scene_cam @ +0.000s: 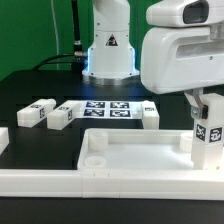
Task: Assemble desk
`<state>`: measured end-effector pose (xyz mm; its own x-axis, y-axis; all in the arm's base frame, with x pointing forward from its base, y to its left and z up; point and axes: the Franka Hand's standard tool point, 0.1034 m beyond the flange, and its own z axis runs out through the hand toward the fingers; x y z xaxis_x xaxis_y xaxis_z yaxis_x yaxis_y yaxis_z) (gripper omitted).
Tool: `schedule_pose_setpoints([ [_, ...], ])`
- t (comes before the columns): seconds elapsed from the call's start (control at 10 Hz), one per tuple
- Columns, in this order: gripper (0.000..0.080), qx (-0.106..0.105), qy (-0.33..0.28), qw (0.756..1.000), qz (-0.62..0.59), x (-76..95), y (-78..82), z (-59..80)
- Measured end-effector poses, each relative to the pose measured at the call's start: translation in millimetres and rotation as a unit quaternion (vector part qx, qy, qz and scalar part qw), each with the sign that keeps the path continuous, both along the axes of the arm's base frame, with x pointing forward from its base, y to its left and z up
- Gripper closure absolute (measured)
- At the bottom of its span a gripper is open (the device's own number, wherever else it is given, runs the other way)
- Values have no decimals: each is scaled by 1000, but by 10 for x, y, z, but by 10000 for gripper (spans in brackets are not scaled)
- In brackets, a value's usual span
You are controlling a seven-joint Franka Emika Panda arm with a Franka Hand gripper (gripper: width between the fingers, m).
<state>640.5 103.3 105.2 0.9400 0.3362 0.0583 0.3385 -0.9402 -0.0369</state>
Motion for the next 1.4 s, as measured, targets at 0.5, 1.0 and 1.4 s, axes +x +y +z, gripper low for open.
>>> schedule_pose_setpoints([
  [0.5, 511, 12, 8, 987, -159, 10, -28, 3],
  [1.0, 509, 18, 17, 946, -323, -4, -64, -2],
  [1.4, 502, 8, 19, 903, -430, -12, -181, -8],
])
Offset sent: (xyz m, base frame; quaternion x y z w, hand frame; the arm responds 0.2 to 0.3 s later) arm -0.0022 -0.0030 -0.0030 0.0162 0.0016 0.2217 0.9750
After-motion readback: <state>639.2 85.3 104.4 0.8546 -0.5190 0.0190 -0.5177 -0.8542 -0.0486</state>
